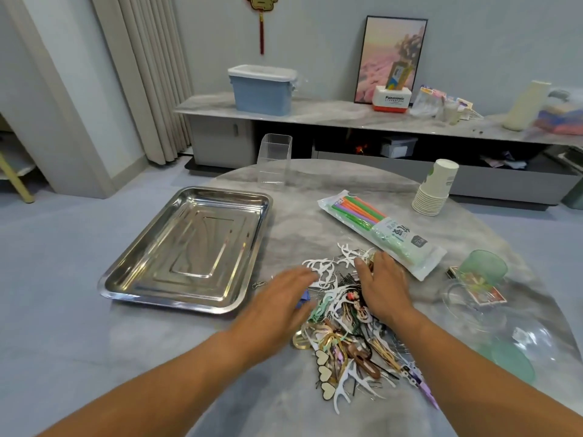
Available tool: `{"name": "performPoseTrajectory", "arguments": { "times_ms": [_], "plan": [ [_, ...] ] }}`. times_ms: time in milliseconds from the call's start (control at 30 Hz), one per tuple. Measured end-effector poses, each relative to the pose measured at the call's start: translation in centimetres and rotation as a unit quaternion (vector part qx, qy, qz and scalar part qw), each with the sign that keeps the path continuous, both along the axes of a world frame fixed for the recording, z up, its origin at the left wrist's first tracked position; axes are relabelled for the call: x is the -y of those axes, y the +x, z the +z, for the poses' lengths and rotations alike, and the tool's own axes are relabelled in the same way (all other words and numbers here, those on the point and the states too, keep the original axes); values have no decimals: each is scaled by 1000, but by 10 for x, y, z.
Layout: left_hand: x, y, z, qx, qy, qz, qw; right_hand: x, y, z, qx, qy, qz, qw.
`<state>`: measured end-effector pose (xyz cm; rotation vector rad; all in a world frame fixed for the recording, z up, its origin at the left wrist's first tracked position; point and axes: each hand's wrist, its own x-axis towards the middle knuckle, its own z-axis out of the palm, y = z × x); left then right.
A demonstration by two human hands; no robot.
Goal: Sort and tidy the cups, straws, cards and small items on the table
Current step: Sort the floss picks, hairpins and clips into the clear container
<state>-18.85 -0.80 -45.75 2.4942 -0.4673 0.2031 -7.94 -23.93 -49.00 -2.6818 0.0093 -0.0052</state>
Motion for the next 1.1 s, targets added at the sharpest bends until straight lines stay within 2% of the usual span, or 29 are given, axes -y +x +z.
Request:
{"name": "performPoseTrajectory", "arguments": {
  "times_ms": [133, 267, 367, 467, 633, 800, 933, 1100],
  "plan": [
    [24, -14, -33, -116, 33, 118, 986, 4, 9, 0, -30, 46, -7, 998],
    [20, -4, -41, -150, 18, 245, 958, 9, 20, -1, -28, 56, -6, 998],
    [16, 17, -43, -168, 4, 283, 944, 11, 33, -2, -35, 56, 5, 998],
    [13, 43, -43, -165, 1, 253, 953, 11, 48, -1, -47, 28, 55, 997],
    [10, 86, -42, -140, 32, 121, 982, 10, 62, 3, -53, -18, 168, 984],
    [19, 119, -38, -142, 49, 19, 988, 9, 56, 7, -70, -29, 251, 965],
    [21, 112, -40, -137, 77, -32, 987, 7, 32, 11, -78, -7, 295, 952],
    [30, 76, -40, -131, 56, -58, 988, 6, -9, 20, -79, -10, 308, 948]
  ]
}}
